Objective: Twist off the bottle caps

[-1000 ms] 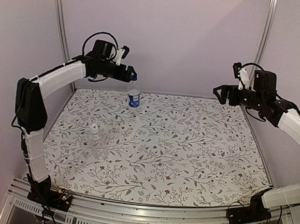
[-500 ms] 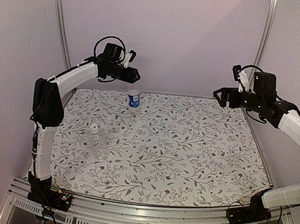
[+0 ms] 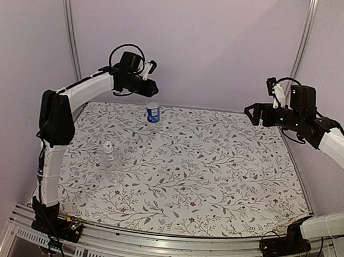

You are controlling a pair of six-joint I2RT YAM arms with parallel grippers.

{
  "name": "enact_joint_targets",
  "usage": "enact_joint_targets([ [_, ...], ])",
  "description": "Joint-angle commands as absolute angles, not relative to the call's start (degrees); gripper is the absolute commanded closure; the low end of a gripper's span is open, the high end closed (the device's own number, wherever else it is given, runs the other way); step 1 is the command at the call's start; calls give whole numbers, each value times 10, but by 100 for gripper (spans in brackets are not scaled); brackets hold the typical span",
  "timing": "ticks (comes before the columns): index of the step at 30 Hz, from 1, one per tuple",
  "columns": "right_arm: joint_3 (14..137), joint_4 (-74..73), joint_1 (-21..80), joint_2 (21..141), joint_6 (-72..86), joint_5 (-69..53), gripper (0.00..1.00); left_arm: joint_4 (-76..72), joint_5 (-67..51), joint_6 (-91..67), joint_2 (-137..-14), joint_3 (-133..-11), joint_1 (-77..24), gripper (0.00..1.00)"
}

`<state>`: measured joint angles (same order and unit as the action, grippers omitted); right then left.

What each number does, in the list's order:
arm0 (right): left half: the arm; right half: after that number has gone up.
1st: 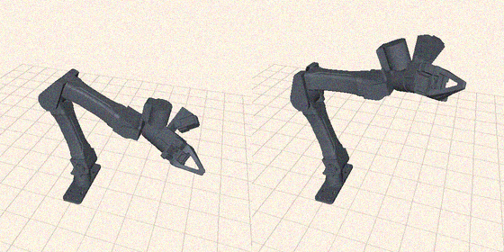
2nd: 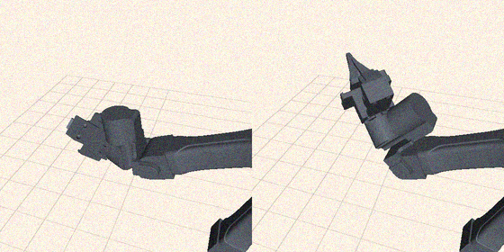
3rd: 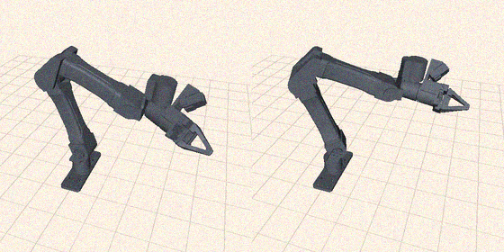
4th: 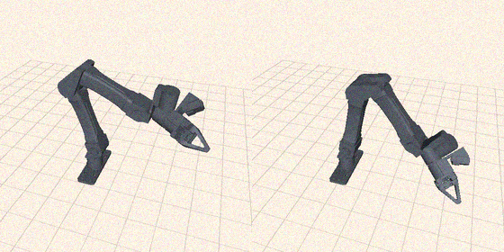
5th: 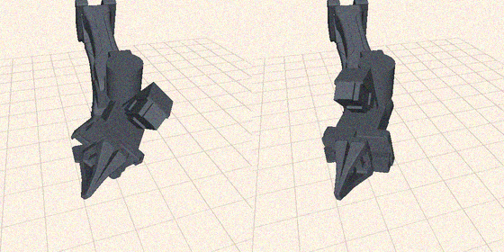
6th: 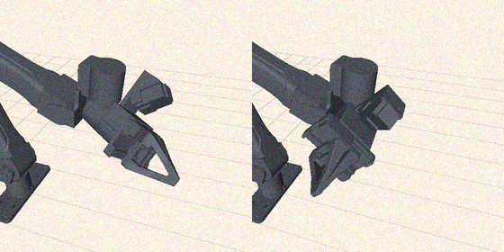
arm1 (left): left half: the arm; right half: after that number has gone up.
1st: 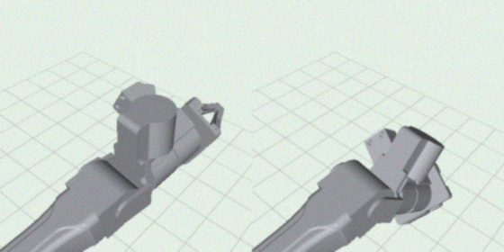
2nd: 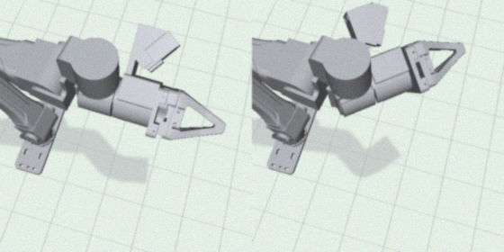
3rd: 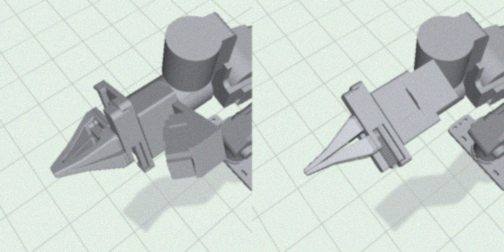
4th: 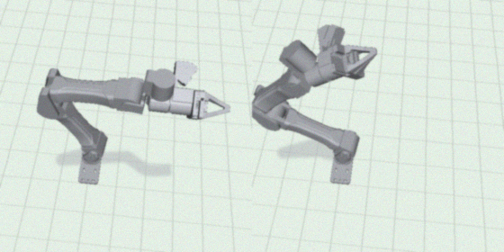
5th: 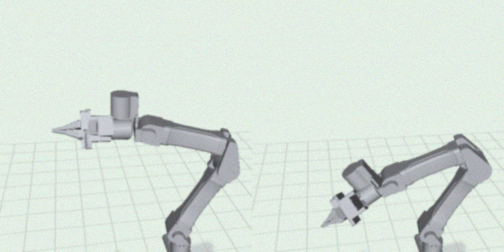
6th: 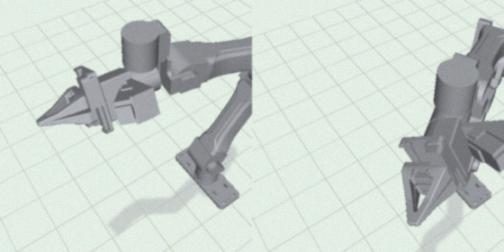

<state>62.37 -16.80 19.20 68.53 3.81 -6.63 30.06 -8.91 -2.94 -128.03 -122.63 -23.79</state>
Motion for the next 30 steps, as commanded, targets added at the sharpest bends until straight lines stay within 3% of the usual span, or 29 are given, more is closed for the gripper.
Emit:
enact_joint_targets([
  [1, 617, -170, 196, 685, 41, -74, 1, 298, -102, -21, -1273, -1237, -245, 65],
  [10, 620, -164, 196, 681, 37, -83, 1, 292, -151, -28, -1181, -1173, -253, 88],
  [20, 622, -112, 205, 682, 39, -185, 1, 278, -197, -10, -1039, -1042, -336, 87],
  [30, 631, -87, 320, 722, -46, -314, 1, 170, -273, -90, -932, -926, -397, 88],
])
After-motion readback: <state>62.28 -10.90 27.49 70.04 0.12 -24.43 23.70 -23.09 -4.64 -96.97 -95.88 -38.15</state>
